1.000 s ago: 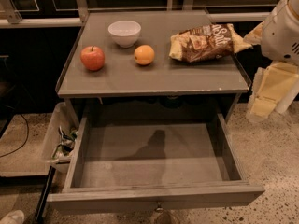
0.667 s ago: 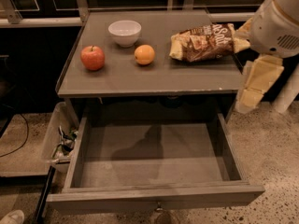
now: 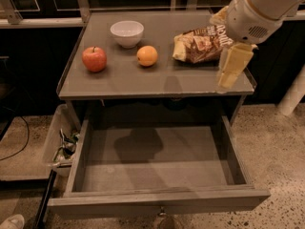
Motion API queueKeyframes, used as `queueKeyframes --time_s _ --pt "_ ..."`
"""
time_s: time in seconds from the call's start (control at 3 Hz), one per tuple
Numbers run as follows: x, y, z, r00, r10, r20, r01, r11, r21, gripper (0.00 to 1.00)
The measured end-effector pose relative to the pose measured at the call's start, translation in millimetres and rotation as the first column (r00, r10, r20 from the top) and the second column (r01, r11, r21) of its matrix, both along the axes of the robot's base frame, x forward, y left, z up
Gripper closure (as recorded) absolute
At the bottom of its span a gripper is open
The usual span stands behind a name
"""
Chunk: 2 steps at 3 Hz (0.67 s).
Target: Place orange into top drawer
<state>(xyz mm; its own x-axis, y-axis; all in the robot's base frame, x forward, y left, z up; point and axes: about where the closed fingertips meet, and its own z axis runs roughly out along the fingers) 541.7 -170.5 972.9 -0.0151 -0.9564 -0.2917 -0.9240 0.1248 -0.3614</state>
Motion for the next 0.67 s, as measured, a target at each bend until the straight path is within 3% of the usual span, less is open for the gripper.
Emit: queueKeyframes --time_s 0.33,0.67 --pt "28.1 10.2 -2.4 0.9974 0.045 0.055 -0.048 0.998 0.045 0.00" --pt "28.1 10.2 -2.4 0.9974 0.045 0.055 -0.048 0.998 0.045 0.00"
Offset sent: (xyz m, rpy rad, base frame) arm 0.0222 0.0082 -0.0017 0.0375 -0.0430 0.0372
